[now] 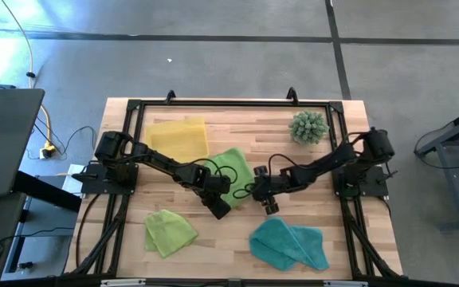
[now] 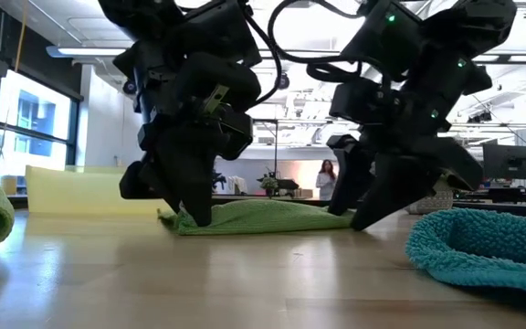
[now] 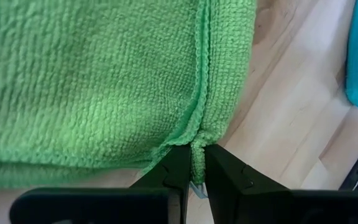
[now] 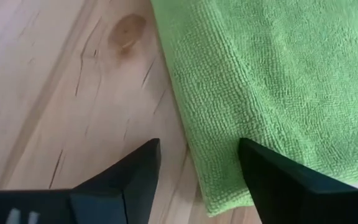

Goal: Roll microfiber towels into tight, uniform cylinder then place into a basket
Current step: Roll the green microfiber towel

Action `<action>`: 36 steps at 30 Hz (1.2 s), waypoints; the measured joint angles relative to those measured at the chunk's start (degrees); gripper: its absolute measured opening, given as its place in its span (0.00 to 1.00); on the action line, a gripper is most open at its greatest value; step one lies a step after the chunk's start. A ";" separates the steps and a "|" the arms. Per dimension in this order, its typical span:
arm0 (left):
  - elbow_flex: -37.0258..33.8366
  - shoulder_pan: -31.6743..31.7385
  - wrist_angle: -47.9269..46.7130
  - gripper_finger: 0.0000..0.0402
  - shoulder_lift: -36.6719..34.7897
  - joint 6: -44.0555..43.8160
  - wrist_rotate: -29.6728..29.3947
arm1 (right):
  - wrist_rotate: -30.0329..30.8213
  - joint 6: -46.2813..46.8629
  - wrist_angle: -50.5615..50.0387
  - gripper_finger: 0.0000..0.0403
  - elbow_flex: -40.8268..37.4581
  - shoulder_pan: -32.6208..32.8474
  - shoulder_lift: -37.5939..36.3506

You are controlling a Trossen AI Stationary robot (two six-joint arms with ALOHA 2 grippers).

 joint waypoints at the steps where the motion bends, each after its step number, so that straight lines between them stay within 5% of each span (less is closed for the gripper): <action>1: 0.00 0.00 0.12 0.09 0.04 0.57 0.51 | -0.37 0.30 0.00 0.53 0.03 -0.18 0.22; 18: -0.11 -0.11 -2.03 0.09 -3.24 9.04 0.29 | -3.74 9.09 0.38 0.02 -0.07 -1.23 0.71; 25: -0.04 -0.15 -10.68 0.11 -5.33 18.87 -6.76 | -4.13 11.37 0.66 0.02 -0.13 -1.22 0.71; 36: 1.00 -0.92 -21.31 0.31 -5.47 26.56 -17.49 | -4.61 13.85 0.88 0.02 -0.17 -1.21 0.71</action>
